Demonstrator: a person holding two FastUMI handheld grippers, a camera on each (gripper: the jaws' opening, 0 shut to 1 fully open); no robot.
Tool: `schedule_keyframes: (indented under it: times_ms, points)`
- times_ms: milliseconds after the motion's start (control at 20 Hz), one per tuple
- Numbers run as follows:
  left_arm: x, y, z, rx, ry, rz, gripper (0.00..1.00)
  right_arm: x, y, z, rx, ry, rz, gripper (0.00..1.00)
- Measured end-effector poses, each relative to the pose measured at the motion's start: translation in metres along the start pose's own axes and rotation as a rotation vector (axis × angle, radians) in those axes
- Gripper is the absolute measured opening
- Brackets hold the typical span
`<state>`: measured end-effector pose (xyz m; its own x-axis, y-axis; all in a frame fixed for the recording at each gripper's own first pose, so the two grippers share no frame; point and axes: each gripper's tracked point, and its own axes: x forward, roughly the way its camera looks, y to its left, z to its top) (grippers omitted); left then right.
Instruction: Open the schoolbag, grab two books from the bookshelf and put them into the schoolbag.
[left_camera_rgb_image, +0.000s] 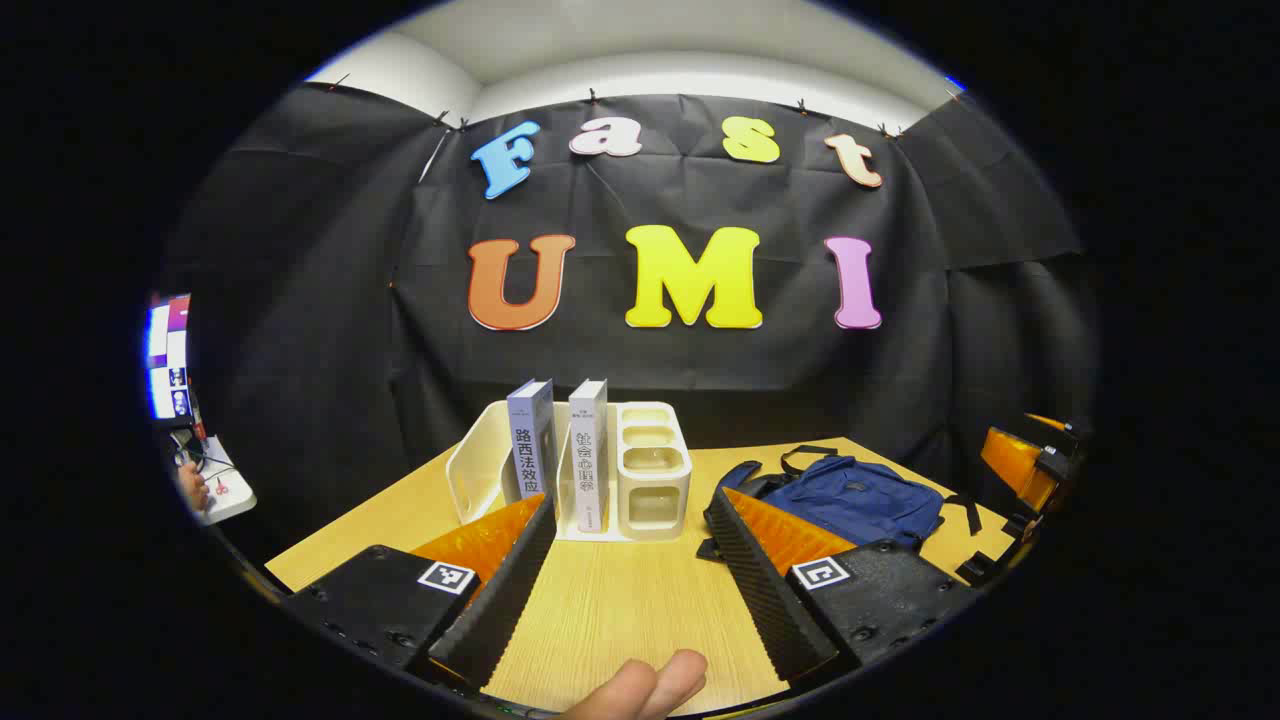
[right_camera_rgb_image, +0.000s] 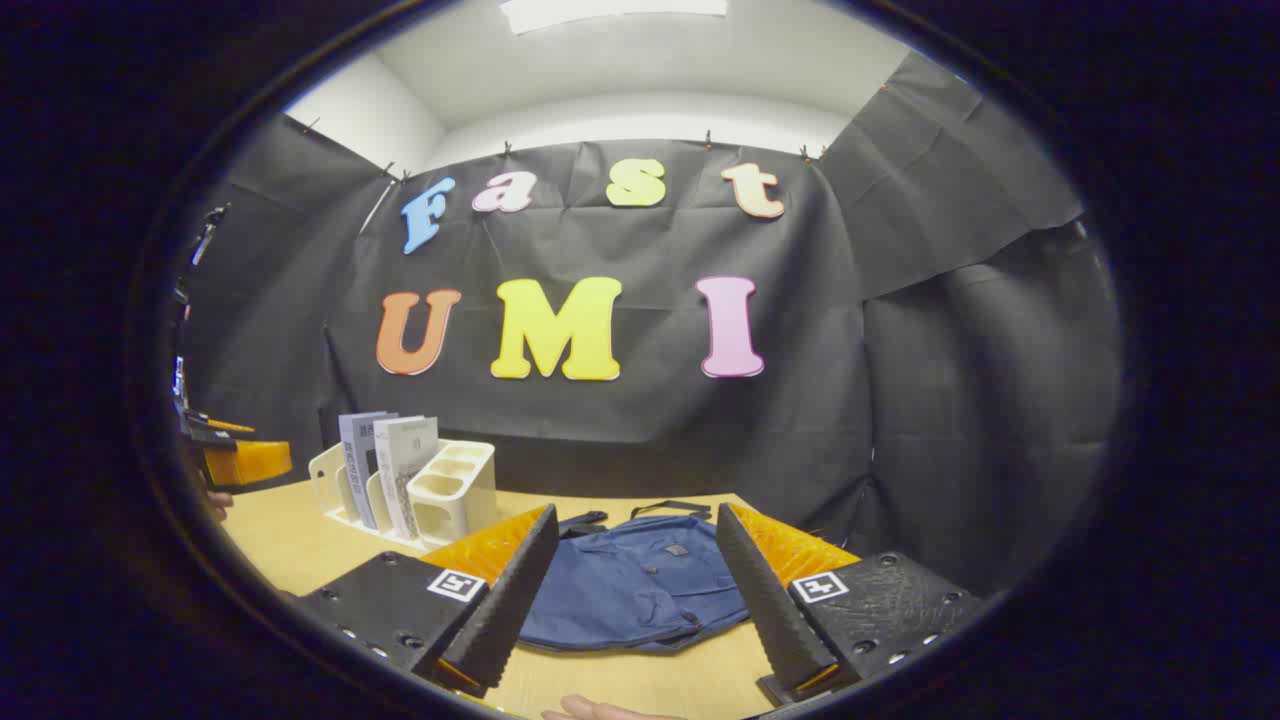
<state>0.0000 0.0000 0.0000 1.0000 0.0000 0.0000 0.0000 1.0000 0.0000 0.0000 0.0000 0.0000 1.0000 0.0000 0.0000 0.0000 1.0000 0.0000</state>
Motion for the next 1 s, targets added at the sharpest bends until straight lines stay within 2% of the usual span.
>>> schedule_keyframes:
  times_ms: [250,550,600,750,1000]
  points:
    - [-0.004,0.027,0.011,0.017,-0.042,0.061,0.99,0.009,0.008,-0.011,-0.003,0.062,-0.009,0.97]
    - [-0.007,0.033,0.015,0.069,-0.068,0.075,0.99,0.016,0.015,-0.012,-0.032,0.078,-0.010,0.94]
    - [-0.009,0.033,0.014,0.074,-0.068,0.080,0.99,0.017,0.016,-0.014,-0.040,0.084,-0.010,0.95]
    - [-0.004,0.029,0.011,0.070,-0.060,0.067,0.99,0.018,0.019,-0.015,-0.062,0.093,-0.011,0.95]
    - [-0.002,0.036,0.011,0.066,-0.054,0.087,0.99,0.017,0.027,-0.020,-0.080,0.107,0.001,0.95]
